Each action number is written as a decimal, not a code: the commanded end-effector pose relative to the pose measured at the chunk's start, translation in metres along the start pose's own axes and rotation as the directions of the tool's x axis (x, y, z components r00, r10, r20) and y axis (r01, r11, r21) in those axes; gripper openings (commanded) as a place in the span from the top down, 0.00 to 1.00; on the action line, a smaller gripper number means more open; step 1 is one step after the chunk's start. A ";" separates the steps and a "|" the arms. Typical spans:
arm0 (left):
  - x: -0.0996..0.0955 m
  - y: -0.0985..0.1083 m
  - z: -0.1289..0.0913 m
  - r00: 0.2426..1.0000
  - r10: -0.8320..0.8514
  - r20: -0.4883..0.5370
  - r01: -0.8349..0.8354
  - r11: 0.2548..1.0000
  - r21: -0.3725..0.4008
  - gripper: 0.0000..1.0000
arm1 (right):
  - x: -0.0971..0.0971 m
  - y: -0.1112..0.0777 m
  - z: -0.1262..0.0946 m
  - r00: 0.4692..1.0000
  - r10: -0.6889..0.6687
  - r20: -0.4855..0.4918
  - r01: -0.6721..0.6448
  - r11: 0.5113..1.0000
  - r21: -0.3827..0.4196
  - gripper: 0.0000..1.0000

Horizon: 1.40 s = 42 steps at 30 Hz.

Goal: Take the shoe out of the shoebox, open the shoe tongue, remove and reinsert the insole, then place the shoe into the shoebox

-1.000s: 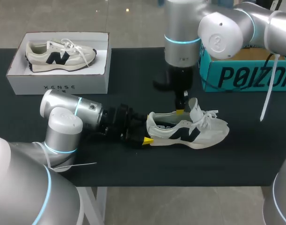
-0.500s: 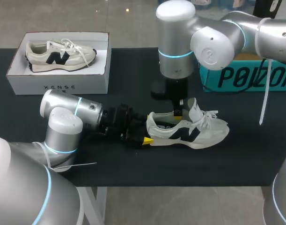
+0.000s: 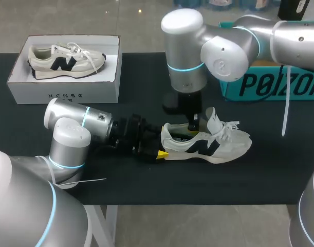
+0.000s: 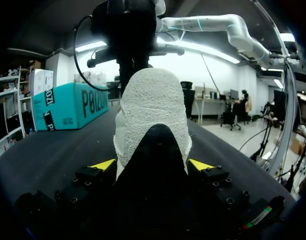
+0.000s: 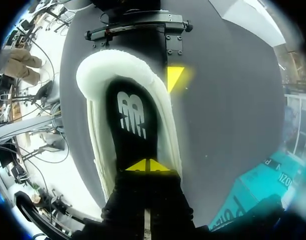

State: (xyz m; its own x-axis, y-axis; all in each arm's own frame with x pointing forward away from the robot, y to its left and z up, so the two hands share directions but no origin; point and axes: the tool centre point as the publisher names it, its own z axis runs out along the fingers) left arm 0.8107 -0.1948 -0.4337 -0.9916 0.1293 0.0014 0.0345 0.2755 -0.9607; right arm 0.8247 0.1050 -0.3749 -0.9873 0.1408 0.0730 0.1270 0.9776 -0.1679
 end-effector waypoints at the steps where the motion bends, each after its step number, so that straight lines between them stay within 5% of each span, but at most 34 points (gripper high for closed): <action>1: -0.001 0.002 0.001 1.000 0.000 0.000 0.000 1.000 0.000 1.00 | -0.002 0.001 0.005 1.000 0.005 -0.009 -0.005 1.000 -0.001 1.00; 6: -0.001 0.002 0.001 1.000 0.000 0.000 0.000 1.000 0.000 1.00 | -0.001 0.001 0.007 1.000 0.008 -0.016 -0.008 1.000 -0.001 0.70; 25: -0.001 0.002 0.001 1.000 0.000 0.000 0.000 1.000 0.000 1.00 | -0.004 0.004 0.031 1.000 0.024 -0.019 -0.024 1.000 0.007 0.58; 33: -0.001 0.002 0.001 1.000 0.000 0.000 0.000 1.000 0.000 1.00 | 0.005 0.018 0.070 0.997 0.007 -0.075 -0.005 1.000 0.031 0.61; 35: -0.001 0.002 0.001 1.000 0.000 0.000 0.000 1.000 0.000 1.00 | 0.010 0.018 0.073 0.995 0.001 -0.097 0.003 0.999 0.038 0.71; 37: -0.001 0.002 0.001 1.000 0.000 0.000 0.000 1.000 0.000 1.00 | 0.015 0.016 0.075 0.993 0.003 -0.118 0.002 0.999 0.046 1.00; 42: -0.001 0.002 0.001 1.000 0.000 0.000 0.000 1.000 0.000 1.00 | 0.022 0.008 0.067 0.988 0.017 -0.156 -0.009 0.999 0.047 1.00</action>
State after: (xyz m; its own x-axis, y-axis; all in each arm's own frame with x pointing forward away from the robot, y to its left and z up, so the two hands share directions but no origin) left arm 0.8094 -0.1937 -0.4340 -0.9912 0.1321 0.0014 0.0353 0.2751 -0.9608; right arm 0.8080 0.1023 -0.4123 -0.9612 0.1794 0.2094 0.1350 0.9683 -0.2101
